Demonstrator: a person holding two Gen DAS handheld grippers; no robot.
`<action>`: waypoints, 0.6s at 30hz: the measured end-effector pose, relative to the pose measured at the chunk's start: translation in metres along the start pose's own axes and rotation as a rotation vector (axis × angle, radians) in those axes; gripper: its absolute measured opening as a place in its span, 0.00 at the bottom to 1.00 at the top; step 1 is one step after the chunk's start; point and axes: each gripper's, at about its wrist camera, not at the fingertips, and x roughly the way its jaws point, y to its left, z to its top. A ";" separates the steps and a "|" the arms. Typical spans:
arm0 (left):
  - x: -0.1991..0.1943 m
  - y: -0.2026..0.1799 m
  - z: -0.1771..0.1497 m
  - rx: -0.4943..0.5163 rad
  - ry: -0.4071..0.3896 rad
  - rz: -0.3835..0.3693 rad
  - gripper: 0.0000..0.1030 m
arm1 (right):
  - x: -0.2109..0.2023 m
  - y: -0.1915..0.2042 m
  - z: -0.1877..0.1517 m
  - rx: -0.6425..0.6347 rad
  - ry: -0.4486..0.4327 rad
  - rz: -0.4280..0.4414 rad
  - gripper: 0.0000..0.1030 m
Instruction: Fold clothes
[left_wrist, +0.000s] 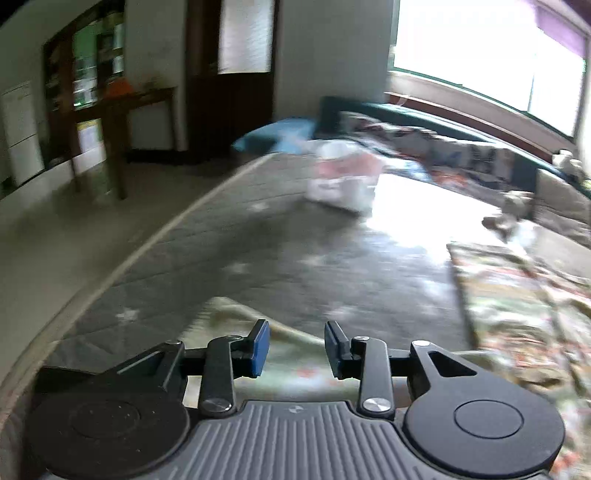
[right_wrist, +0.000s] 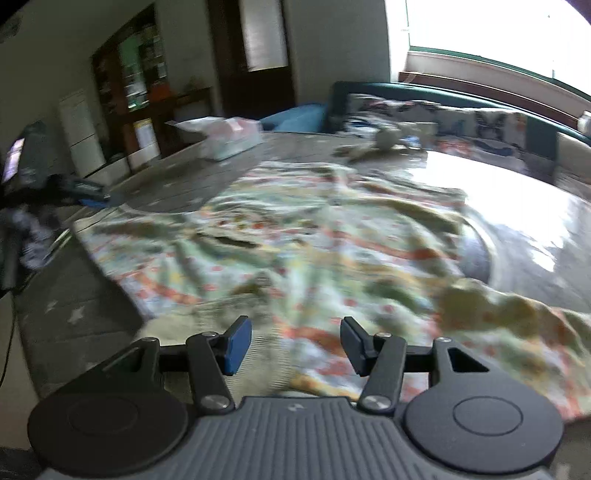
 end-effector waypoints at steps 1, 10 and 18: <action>-0.005 -0.009 0.000 0.010 -0.003 -0.027 0.36 | -0.002 -0.007 -0.001 0.019 -0.005 -0.020 0.53; -0.027 -0.122 -0.013 0.170 0.047 -0.377 0.37 | -0.021 -0.074 -0.019 0.179 -0.032 -0.220 0.53; -0.036 -0.222 -0.050 0.375 0.126 -0.607 0.37 | -0.030 -0.120 -0.043 0.266 -0.014 -0.361 0.53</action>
